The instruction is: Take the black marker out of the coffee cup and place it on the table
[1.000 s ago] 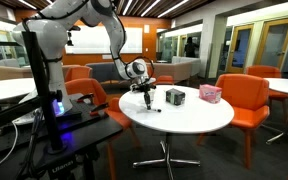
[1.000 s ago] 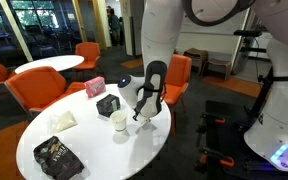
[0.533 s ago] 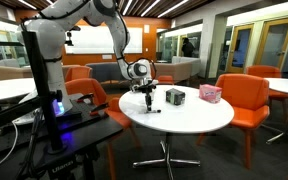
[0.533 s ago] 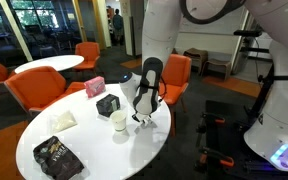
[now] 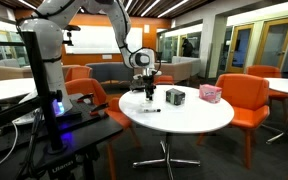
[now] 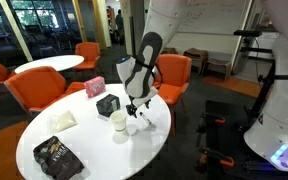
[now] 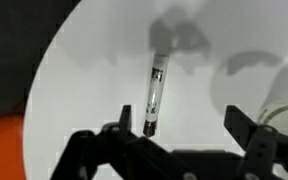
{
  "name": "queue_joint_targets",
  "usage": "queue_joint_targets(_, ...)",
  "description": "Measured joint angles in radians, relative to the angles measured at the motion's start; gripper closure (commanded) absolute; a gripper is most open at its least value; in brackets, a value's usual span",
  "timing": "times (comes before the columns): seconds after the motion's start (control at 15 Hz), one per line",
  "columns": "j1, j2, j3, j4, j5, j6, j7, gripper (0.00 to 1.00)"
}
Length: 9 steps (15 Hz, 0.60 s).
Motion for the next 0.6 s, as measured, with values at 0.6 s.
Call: queue_joint_targets(0.6, -0.187, -0.403, 0.197, -0.063, 0.038, -0.342, -0.364, 0.00)
